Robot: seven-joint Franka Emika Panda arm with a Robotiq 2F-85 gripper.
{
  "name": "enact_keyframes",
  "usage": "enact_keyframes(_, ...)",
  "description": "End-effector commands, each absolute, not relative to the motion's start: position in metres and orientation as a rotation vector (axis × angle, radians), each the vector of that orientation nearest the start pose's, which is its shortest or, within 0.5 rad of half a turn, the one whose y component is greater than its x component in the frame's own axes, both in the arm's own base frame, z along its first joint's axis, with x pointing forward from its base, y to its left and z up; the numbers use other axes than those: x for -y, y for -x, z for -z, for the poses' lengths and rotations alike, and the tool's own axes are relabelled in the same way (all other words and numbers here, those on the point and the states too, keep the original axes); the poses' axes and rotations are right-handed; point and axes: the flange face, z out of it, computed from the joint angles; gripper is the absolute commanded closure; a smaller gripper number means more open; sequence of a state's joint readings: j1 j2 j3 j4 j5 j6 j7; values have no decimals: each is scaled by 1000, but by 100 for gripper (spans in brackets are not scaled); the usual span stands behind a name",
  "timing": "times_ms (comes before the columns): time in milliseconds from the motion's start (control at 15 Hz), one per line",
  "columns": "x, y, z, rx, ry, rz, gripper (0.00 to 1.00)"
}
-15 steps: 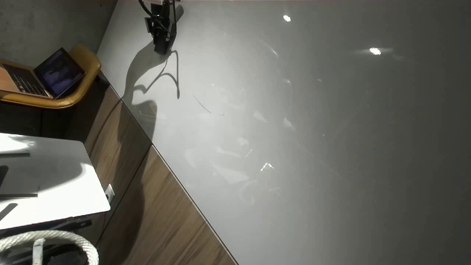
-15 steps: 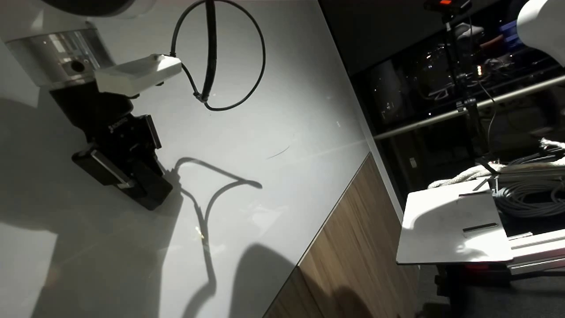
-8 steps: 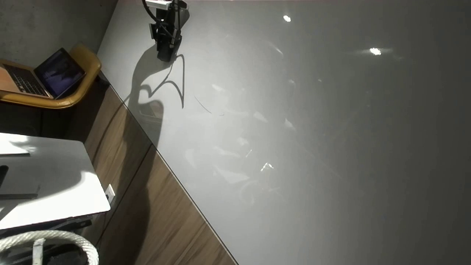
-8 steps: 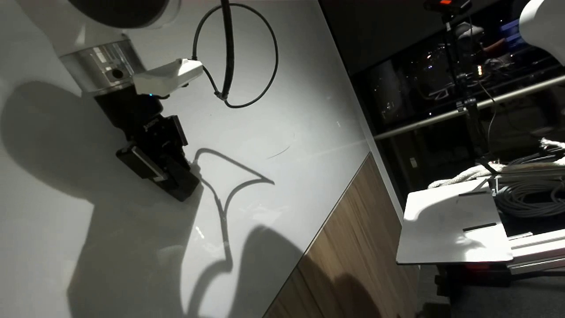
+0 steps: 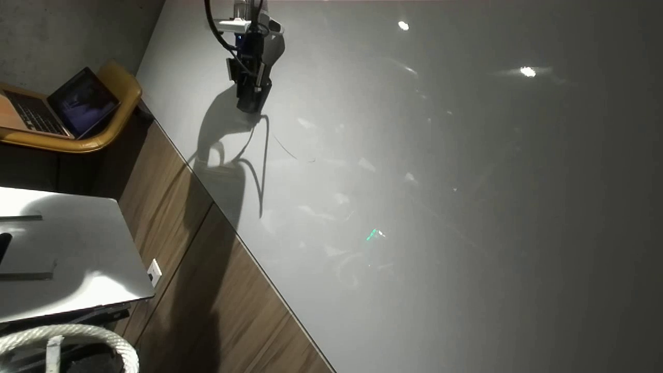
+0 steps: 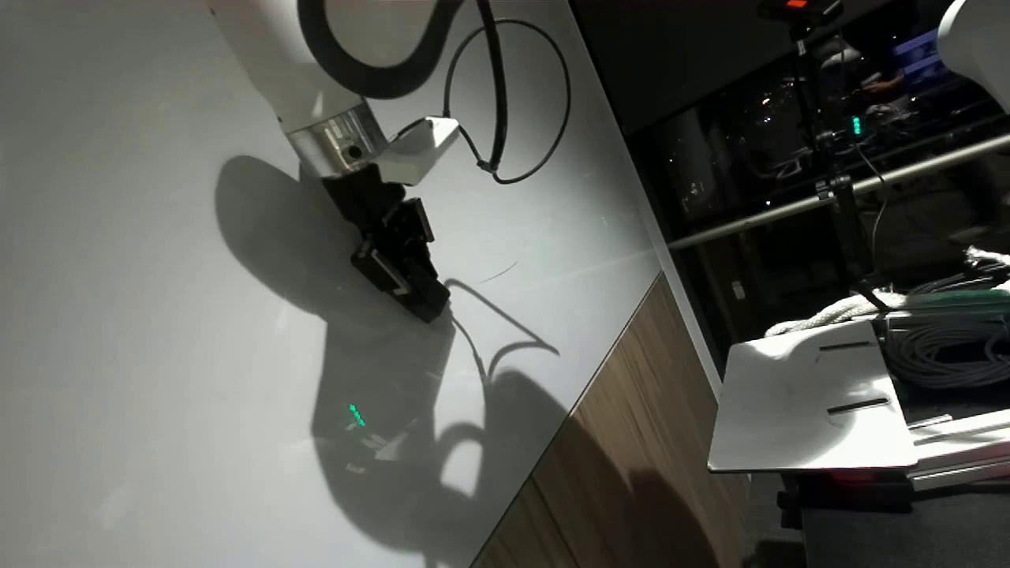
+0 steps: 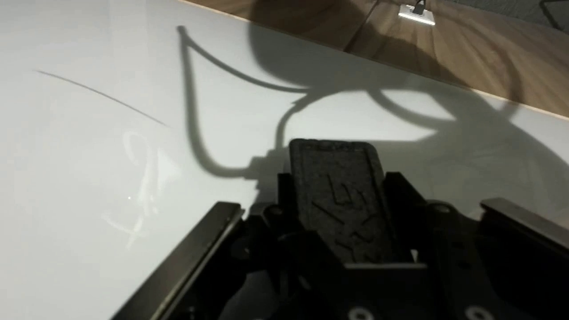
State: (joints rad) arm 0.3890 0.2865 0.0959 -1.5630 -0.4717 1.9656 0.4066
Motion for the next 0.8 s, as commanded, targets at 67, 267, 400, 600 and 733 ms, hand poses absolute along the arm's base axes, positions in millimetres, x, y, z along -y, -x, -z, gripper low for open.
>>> enact_keyframes(67, -194, -587, -443, 251, 3415, 553, 71)
enact_keyframes(267, -122, -580, -409, 128, 3432, 558, 71)
enact_keyframes(400, -77, -586, -409, 22, 3423, 596, 71)
enact_keyframes(600, -33, -600, -437, -106, 3393, 709, 71)
enact_keyframes(733, -21, -606, -455, -157, 3382, 752, 71)
